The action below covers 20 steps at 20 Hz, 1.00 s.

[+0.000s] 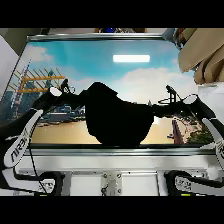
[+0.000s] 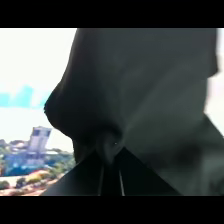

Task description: Fold the clothes and pants, and hang the long-sleeved shirts on hangers.

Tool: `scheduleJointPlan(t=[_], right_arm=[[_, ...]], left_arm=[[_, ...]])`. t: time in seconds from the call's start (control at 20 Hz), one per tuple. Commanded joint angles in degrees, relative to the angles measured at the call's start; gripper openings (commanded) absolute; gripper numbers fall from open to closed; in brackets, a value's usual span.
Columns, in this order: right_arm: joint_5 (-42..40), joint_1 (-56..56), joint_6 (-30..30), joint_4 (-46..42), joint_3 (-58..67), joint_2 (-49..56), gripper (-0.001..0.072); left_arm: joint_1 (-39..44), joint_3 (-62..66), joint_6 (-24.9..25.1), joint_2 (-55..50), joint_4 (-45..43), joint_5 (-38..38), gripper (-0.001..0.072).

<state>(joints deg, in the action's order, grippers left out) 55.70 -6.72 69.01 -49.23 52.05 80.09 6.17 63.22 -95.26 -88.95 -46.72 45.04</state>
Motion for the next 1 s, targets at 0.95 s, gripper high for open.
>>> scheduleJointPlan(t=[0.95], right_arm=[[18.0, -2.1, 15.1, 1.2, 34.7, -40.5, 0.0023]], left_arm=[[-0.5, 19.6, 0.3, 51.0, -16.8, 5.8, 0.0018]])
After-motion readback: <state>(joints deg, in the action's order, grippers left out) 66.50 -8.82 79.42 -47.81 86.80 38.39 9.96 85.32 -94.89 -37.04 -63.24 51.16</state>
